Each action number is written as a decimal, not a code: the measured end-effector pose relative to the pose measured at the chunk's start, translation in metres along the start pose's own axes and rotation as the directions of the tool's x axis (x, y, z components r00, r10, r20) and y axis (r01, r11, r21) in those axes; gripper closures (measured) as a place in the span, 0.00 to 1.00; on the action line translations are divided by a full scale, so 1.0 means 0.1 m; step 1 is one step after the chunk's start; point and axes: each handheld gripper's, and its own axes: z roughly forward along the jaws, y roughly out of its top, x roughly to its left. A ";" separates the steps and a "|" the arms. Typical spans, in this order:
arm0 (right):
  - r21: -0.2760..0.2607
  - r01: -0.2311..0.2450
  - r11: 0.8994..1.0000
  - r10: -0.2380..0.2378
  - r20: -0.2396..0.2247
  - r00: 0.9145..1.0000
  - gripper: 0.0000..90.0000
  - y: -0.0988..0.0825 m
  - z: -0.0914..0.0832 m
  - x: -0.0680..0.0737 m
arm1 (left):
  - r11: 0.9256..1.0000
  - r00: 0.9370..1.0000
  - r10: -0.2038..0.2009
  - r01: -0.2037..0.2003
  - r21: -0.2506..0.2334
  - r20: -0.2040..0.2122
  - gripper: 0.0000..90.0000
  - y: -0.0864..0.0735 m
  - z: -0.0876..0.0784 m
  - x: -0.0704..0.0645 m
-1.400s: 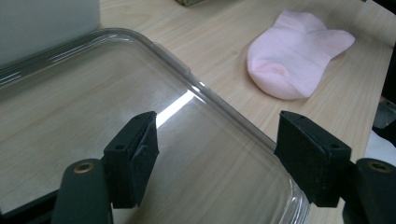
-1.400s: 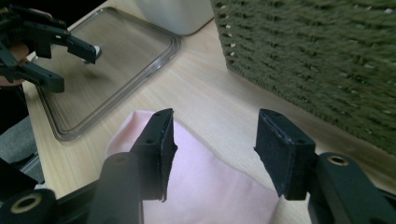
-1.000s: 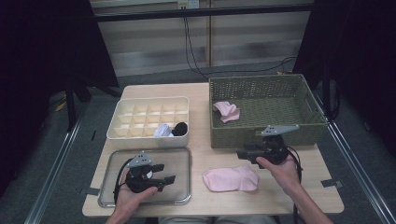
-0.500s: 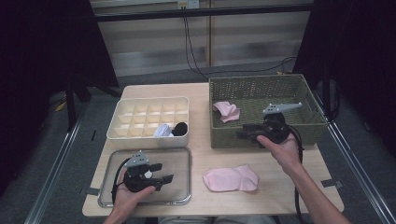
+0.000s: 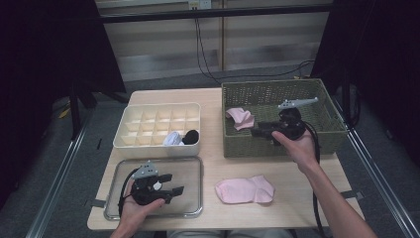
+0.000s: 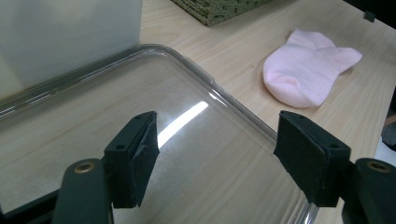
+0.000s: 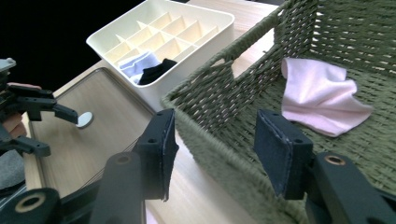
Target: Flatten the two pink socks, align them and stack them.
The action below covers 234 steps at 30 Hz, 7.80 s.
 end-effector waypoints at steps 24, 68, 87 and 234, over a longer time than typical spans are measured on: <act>0.041 -0.014 0.999 0.013 0.027 1.000 0.53 0.36 0.36 -0.35 | 1.000 1.000 0.019 -0.019 -0.001 0.011 0.33 0.00 -0.01 -0.02; 0.356 -0.168 0.919 0.096 0.211 0.973 0.45 0.57 1.43 -1.10 | 1.000 0.999 0.031 -0.031 0.004 0.036 0.31 0.01 -0.01 -0.01; 0.515 -0.187 0.836 0.073 0.235 0.969 0.67 0.46 1.64 -1.12 | 1.000 0.998 0.029 -0.029 -0.002 0.048 0.31 0.02 0.00 -0.01; 0.102 -0.145 0.984 0.158 -0.136 0.978 0.96 -0.95 -0.02 0.47 | 0.977 0.965 0.132 -0.165 0.134 0.226 0.70 0.38 0.96 -0.65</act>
